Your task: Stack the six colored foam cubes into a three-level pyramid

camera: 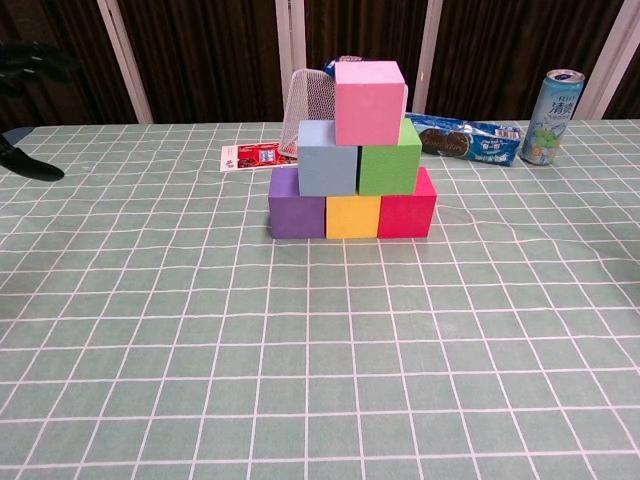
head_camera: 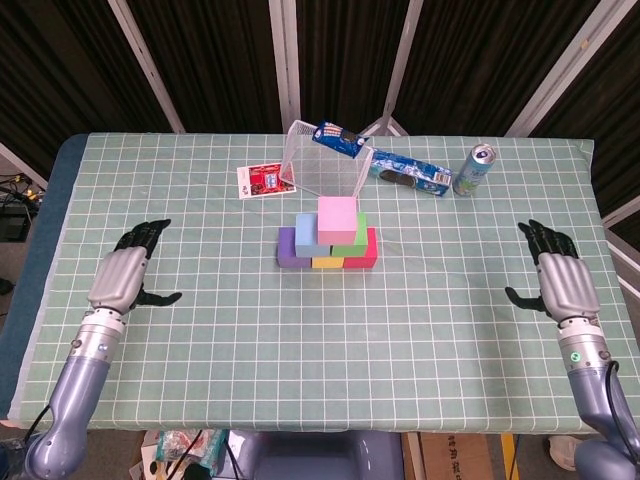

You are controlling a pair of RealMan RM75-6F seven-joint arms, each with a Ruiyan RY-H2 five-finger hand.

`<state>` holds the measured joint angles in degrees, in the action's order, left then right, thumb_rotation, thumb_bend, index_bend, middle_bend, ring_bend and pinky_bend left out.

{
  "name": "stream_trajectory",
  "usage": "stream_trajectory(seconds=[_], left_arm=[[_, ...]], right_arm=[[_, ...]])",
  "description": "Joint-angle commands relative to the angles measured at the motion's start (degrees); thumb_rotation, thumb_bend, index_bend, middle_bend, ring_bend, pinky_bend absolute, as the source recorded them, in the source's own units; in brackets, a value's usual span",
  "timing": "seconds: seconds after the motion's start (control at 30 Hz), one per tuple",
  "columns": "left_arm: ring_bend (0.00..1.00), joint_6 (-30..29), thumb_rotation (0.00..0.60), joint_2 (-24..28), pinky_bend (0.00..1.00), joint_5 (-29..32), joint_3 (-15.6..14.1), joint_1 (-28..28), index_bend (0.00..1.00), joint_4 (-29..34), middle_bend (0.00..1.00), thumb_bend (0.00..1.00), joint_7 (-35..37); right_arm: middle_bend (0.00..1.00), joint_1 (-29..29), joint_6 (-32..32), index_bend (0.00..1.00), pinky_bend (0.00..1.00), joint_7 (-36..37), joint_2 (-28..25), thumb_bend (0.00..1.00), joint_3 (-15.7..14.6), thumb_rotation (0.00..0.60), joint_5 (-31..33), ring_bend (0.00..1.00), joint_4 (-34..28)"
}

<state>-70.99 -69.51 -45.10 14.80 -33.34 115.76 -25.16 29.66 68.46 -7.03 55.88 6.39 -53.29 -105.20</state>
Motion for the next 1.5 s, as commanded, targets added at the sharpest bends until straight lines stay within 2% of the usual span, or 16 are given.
stream_trajectory(seconds=[0.03, 0.33, 0.63, 0.97, 1.5], left_arm=[[0.0, -0.02, 0.6, -2.9, 0.08, 3.22, 0.25, -2.59, 0.0, -1.16, 0.05, 0.14, -3.48], [0.0, -0.01, 0.6, -10.73, 0.08, 9.35, 0.97, -8.33, 0.0, -4.83, 0.05, 0.15, -9.11], [0.0, 0.96, 0.6, -16.05, 0.08, 13.48, 2.39, -13.0, 0.0, -9.12, 0.05, 0.16, -11.99], [0.0, 3.38, 0.6, -19.15, 0.08, 18.19, 4.06, -17.12, 0.0, -12.82, 0.05, 0.16, -13.58], [0.0, 3.79, 0.6, -21.34, 0.08, 23.62, 4.29, -21.63, 0.0, -15.86, 0.04, 0.16, -16.73]], right_arm=[[0.0, -0.58, -1.28, 0.0, 0.0, 1.73, -0.67, 0.29, 0.89, 0.6, -0.39, 0.0, 0.57], [0.0, -1.63, -3.97, 0.0, 0.0, 5.28, -1.89, 0.29, 2.48, 0.6, -1.06, 0.0, 0.74], [0.0, -2.26, -5.56, 0.0, 0.0, 7.07, -2.32, 0.29, 3.71, 0.6, -1.53, 0.0, 0.95], [0.0, -2.63, -6.82, 0.0, 0.0, 7.31, -1.86, 0.29, 4.29, 0.6, -1.48, 0.0, 1.54], [0.0, -3.1, -7.64, 0.0, 0.0, 7.45, -1.45, 0.29, 5.44, 0.6, -1.17, 0.0, 1.99]])
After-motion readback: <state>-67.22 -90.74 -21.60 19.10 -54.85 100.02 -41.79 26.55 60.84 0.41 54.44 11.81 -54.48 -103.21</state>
